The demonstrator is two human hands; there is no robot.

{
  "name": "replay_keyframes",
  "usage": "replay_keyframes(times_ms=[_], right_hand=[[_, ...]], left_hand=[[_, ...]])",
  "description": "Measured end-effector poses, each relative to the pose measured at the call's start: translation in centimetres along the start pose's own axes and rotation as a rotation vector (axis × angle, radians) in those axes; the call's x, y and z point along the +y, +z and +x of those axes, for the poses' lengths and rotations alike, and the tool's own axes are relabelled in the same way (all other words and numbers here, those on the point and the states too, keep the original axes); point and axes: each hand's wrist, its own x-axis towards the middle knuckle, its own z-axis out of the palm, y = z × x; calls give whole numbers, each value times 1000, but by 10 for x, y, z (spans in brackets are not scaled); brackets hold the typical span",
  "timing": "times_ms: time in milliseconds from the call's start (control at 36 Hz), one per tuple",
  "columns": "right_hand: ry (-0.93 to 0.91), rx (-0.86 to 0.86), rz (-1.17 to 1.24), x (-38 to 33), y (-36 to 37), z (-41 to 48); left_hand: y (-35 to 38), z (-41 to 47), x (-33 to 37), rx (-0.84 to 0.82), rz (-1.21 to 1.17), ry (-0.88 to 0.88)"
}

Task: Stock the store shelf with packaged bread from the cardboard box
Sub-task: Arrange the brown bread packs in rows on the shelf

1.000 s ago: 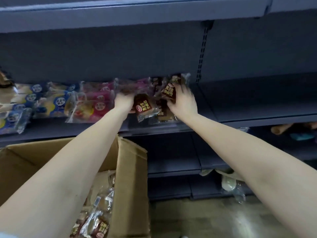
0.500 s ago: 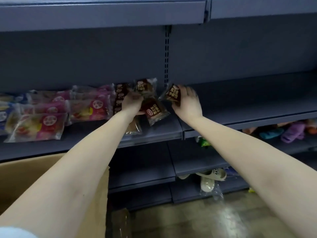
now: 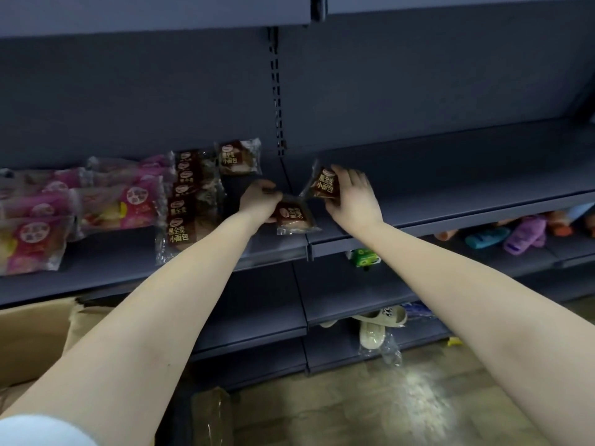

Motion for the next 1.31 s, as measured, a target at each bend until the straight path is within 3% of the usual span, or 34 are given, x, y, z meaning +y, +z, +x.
replay_keyframes(times_ms=[250, 611, 944, 1083, 1222, 1306], right_hand=[[-71, -40, -51, -2, 1, 6], [-154, -83, 61, -42, 6, 28], [-302, -107, 293, -77, 26, 33], [-254, -149, 416, -82, 27, 33], [-230, -164, 403, -82, 26, 43], [-155, -112, 443, -86, 25, 50]], left_hand=[[-6, -2, 1, 65, 147, 140], [-45, -16, 17, 195, 114, 196], [-63, -22, 2, 124, 24, 168], [-76, -13, 3, 144, -126, 95], [-84, -7, 5, 106, -117, 93], [-89, 0, 6, 165, -105, 104]])
